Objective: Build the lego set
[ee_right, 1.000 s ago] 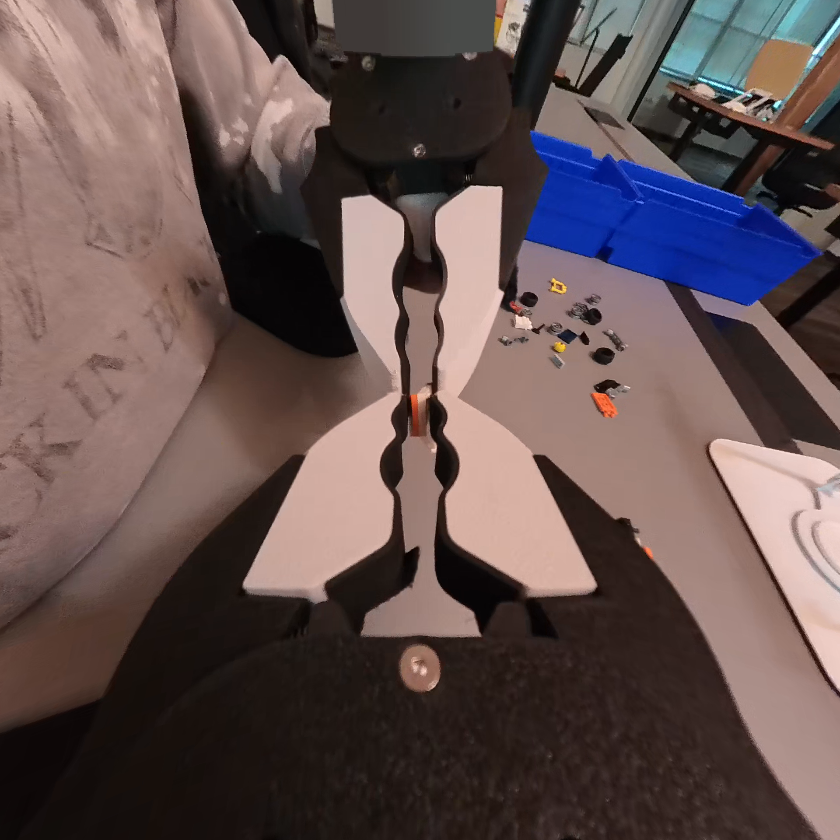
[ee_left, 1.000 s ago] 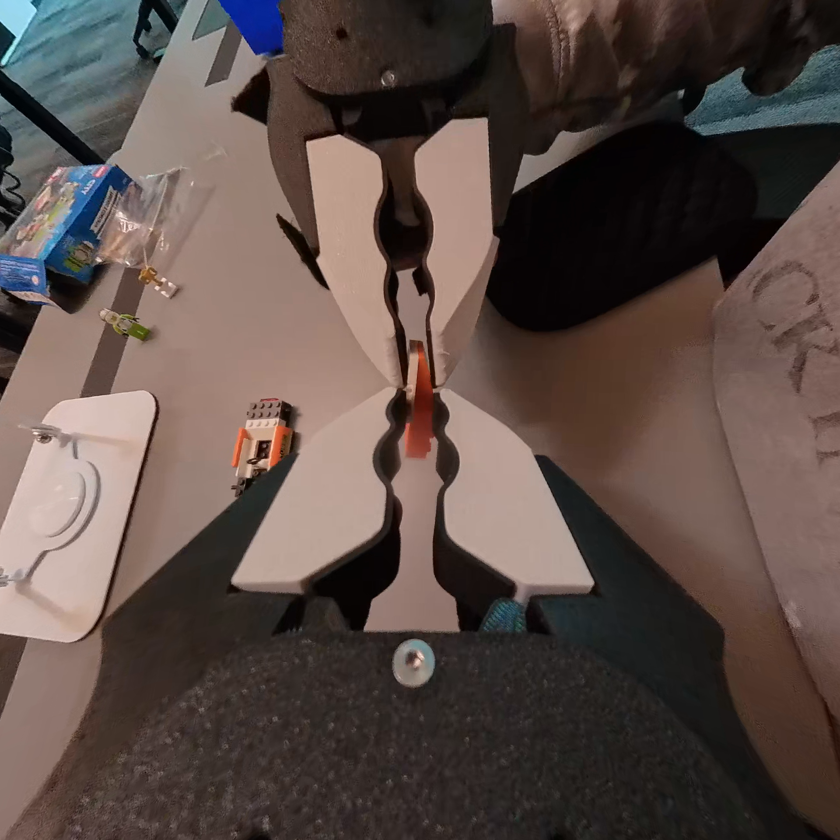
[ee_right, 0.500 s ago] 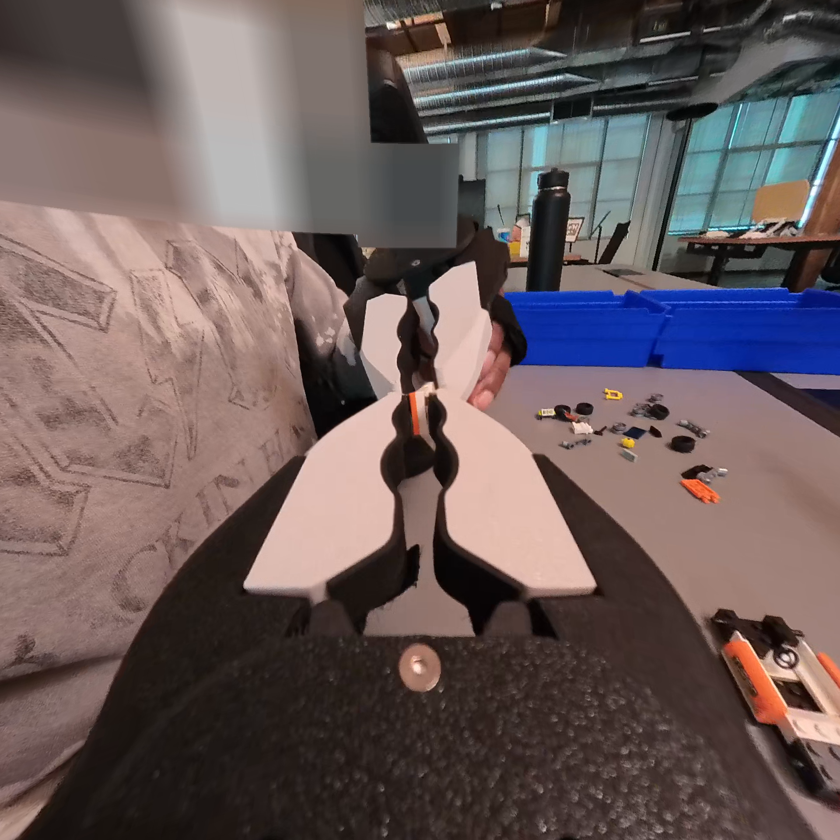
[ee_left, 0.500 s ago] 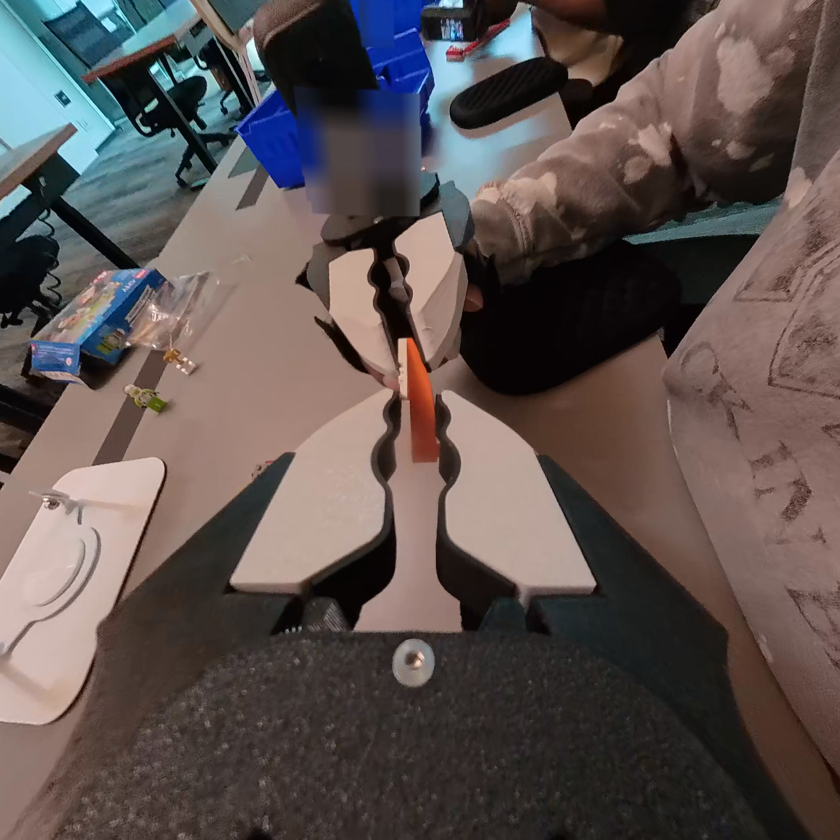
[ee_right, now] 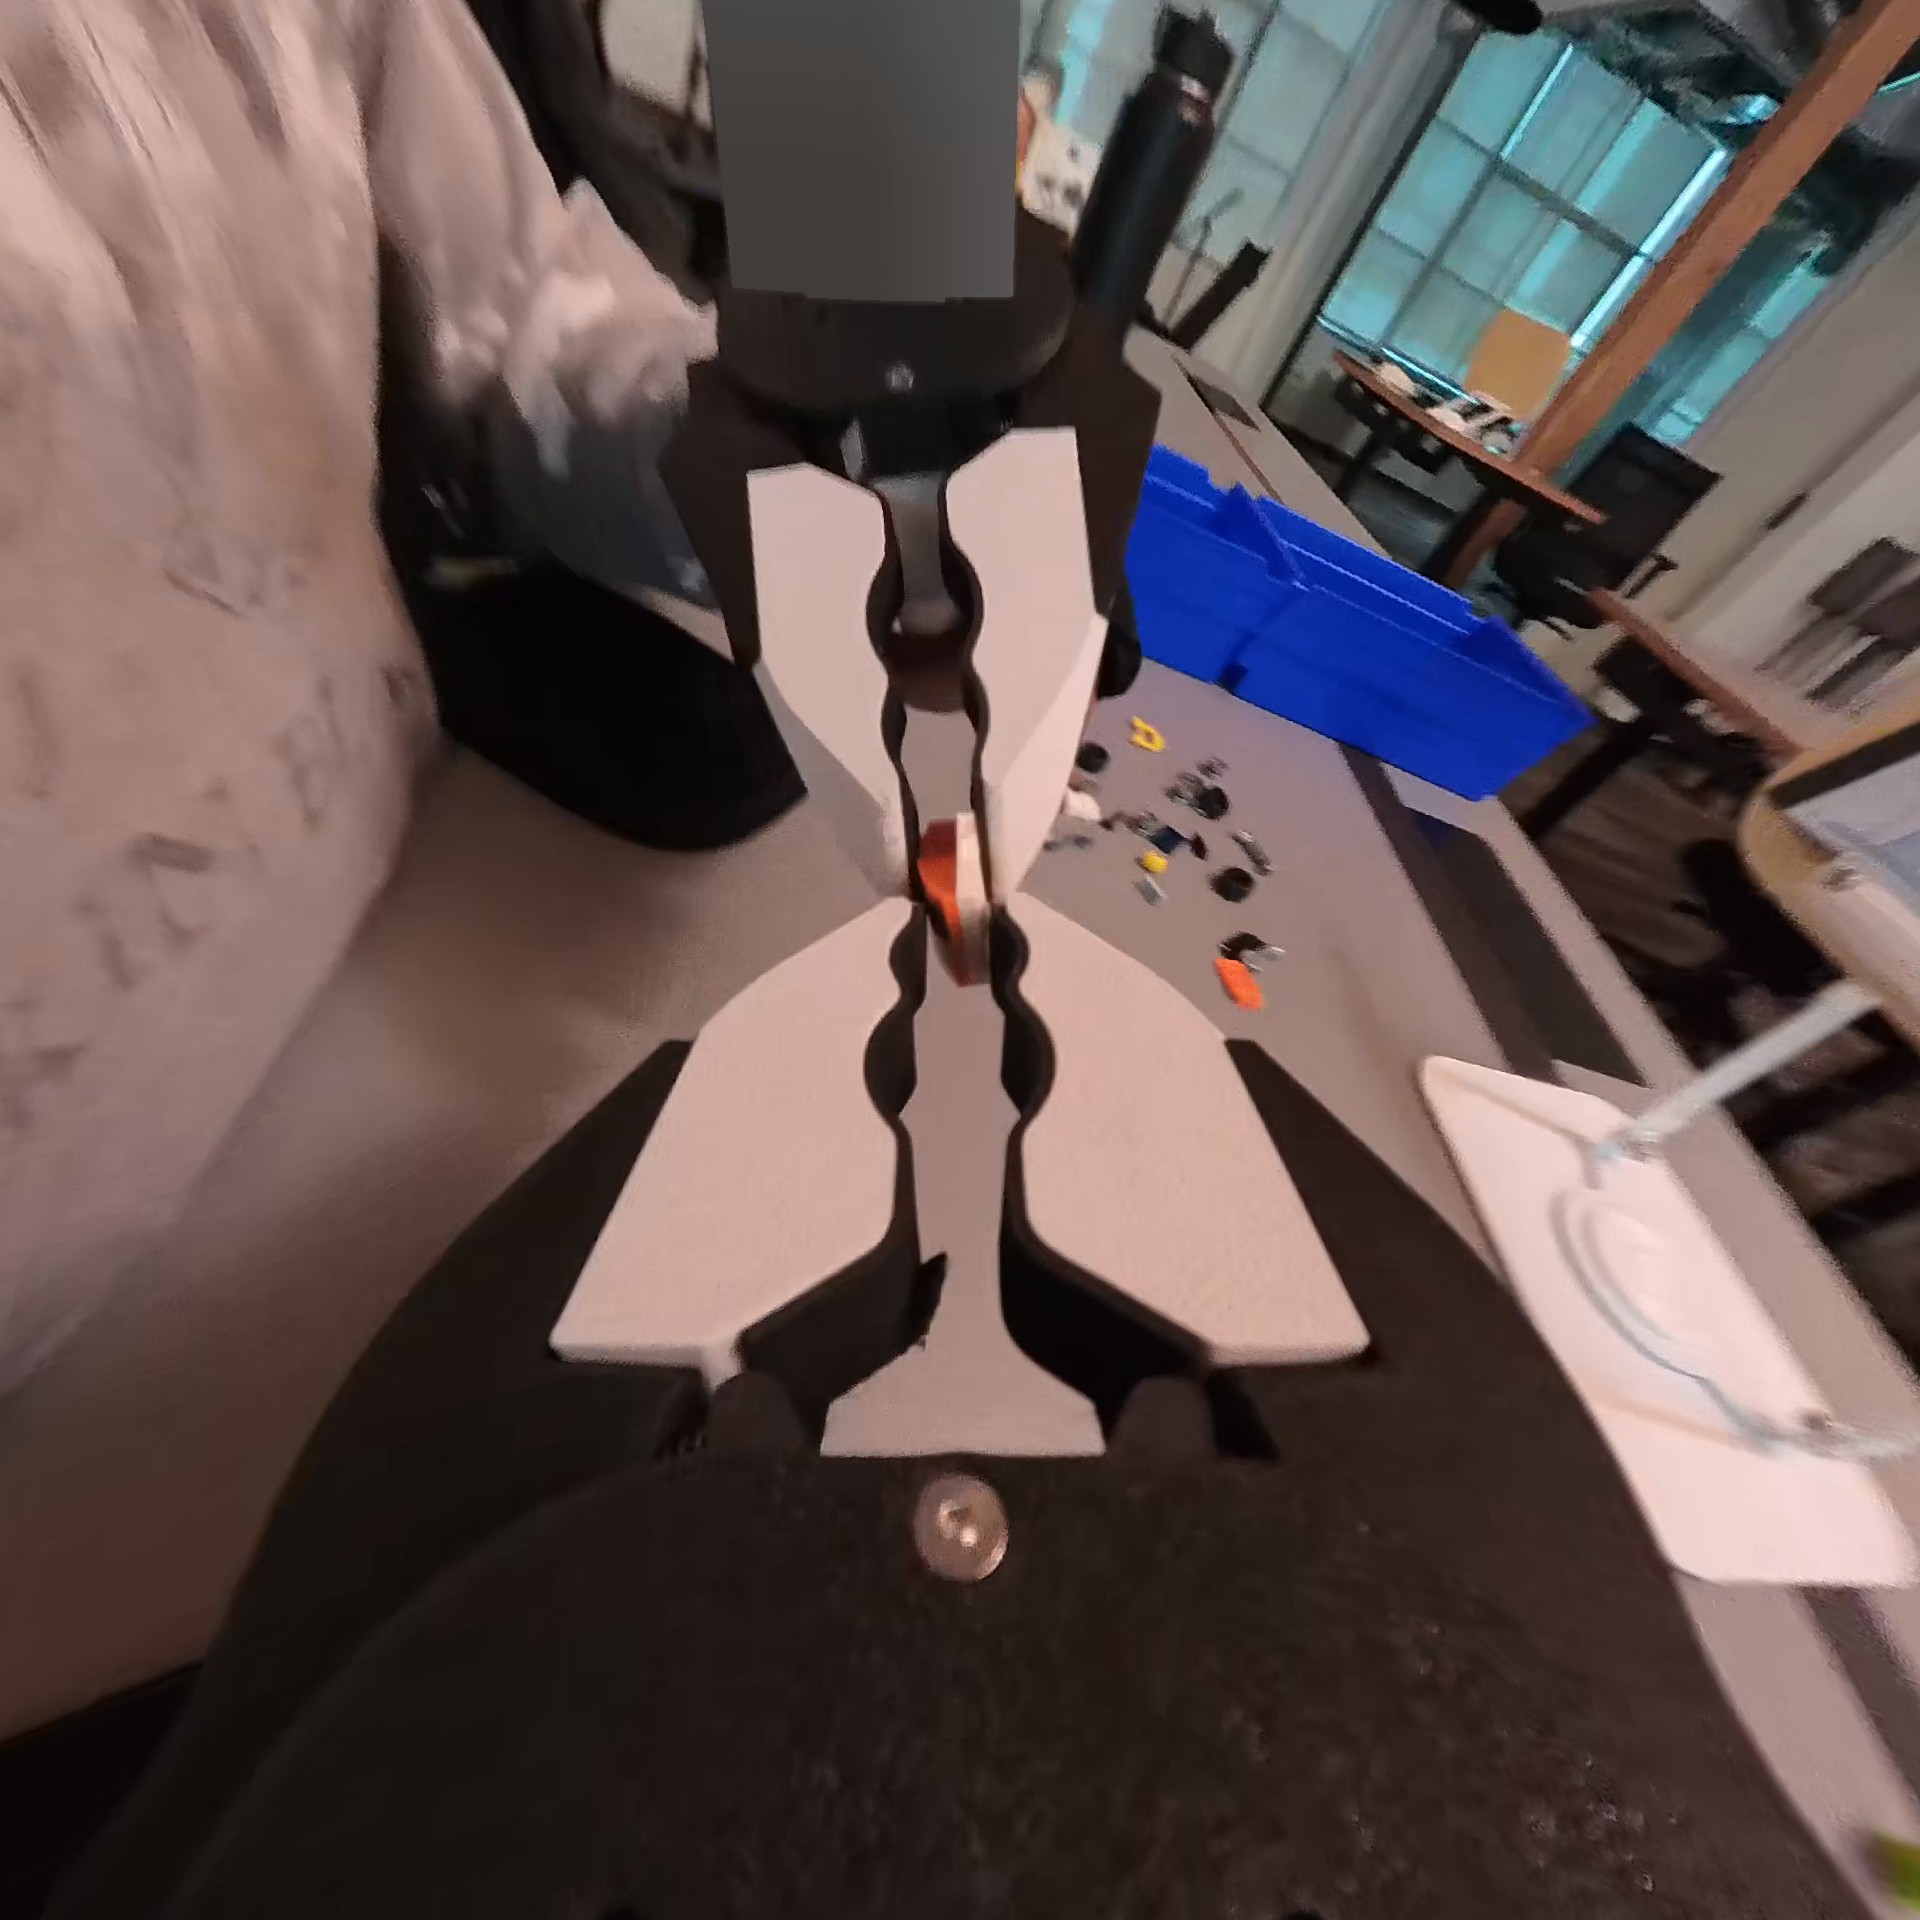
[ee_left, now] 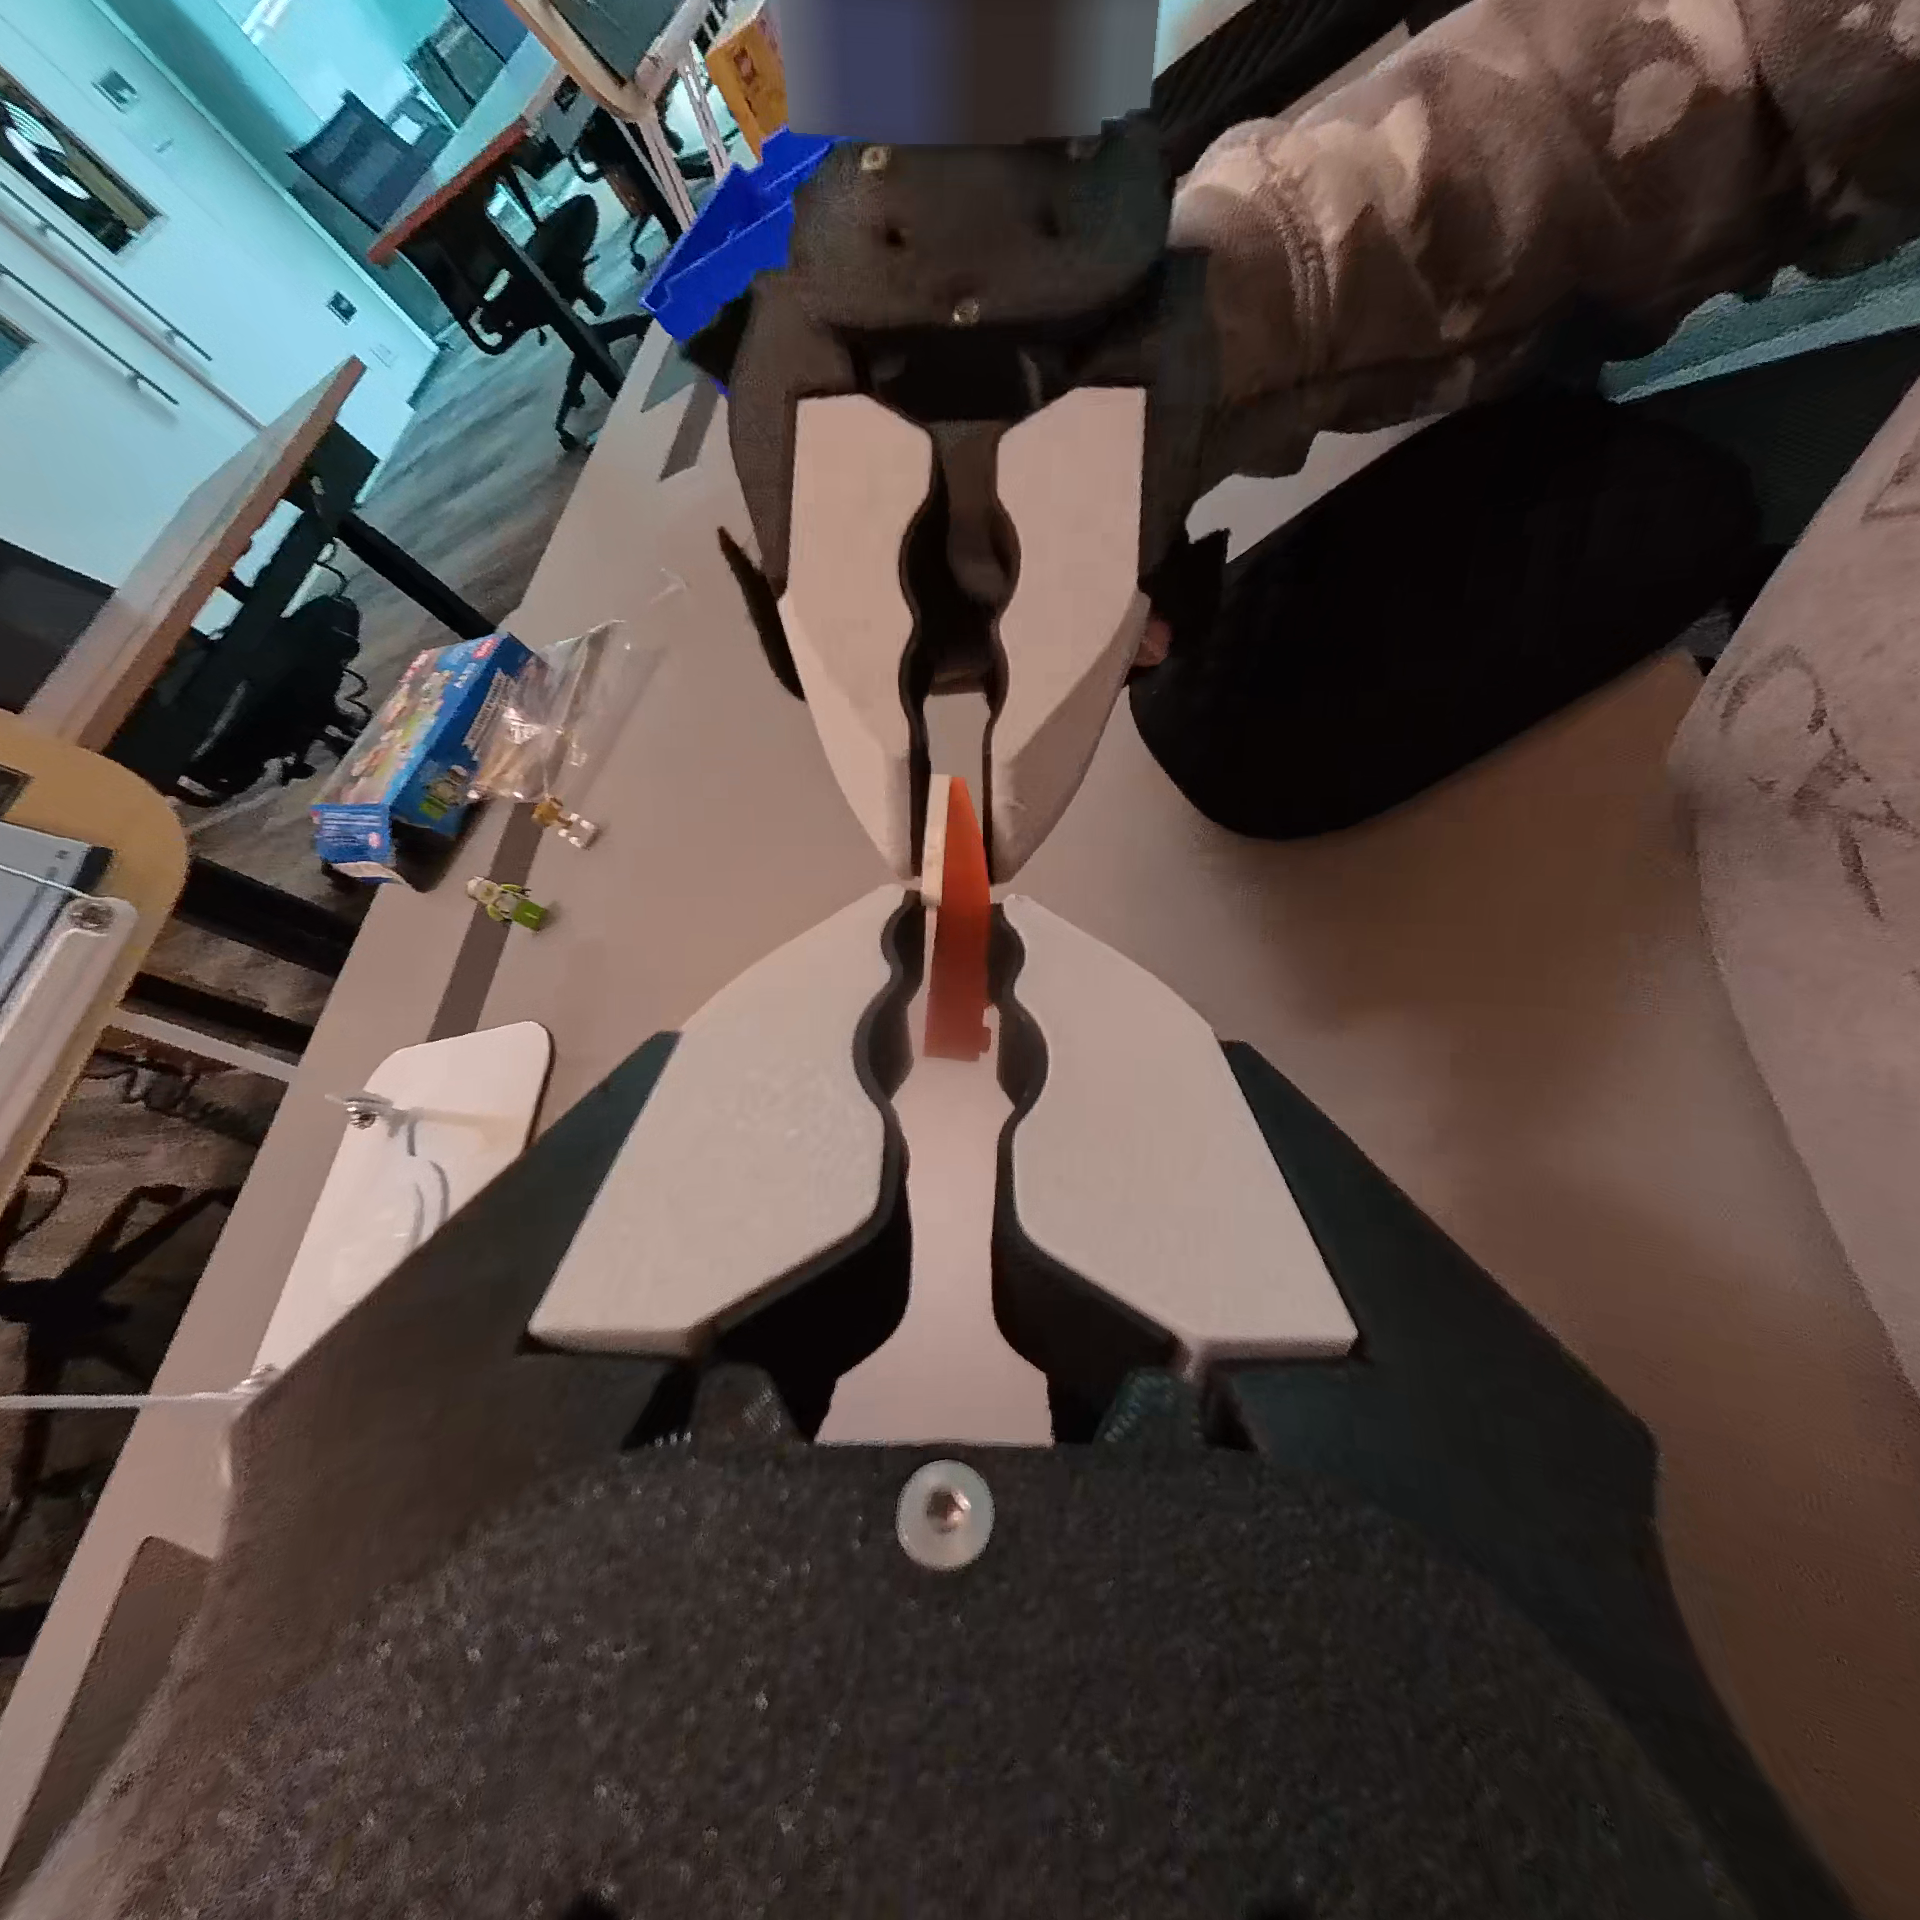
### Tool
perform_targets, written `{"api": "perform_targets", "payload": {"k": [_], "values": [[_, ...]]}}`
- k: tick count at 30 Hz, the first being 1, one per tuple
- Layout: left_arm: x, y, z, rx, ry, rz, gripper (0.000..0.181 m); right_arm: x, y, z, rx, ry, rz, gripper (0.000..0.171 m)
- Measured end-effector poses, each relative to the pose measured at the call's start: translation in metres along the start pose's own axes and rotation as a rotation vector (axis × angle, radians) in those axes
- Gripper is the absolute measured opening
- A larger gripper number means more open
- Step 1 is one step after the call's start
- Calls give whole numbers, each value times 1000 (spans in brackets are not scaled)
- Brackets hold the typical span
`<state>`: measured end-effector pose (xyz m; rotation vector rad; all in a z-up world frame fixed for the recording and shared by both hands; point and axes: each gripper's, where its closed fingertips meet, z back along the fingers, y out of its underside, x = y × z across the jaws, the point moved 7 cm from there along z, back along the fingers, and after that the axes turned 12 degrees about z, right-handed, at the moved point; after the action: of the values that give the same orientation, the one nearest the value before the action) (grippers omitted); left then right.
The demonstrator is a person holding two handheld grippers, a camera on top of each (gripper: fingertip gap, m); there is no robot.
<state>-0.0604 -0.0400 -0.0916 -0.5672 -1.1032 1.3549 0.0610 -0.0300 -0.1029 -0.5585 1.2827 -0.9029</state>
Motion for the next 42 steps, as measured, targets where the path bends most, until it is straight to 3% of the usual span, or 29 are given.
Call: {"api": "perform_targets", "payload": {"k": [5, 7, 13, 22, 27, 31, 38, 42], "values": [[-8, -4, 6, -25, -58, -89, 14, 6, -11, -1, 31, 29, 96, 9], [-10, -7, 8, -62, -78, -115, 24, 9, -15, 0, -3, 18, 99, 9], [-18, -7, 11, -129, 0, -116, 35, 17, -25, 0, -69, -24, 130, 9], [-19, -4, 5, -161, 77, -17, 17, 13, -22, 1, -124, -74, -5, 9], [-10, 10, -4, -133, 138, 159, 14, 9, -3, -2, -139, -114, -176, 9], [4, 24, -14, -100, 172, 318, 20, -4, 15, -5, -31, -190, -278, 9], [10, 35, -26, 52, 70, 230, 16, -31, 23, -14, 341, -510, -261, 9], [11, 40, -31, 73, 85, 285, 16, -38, 24, -24, 521, -663, -221, 9]]}}
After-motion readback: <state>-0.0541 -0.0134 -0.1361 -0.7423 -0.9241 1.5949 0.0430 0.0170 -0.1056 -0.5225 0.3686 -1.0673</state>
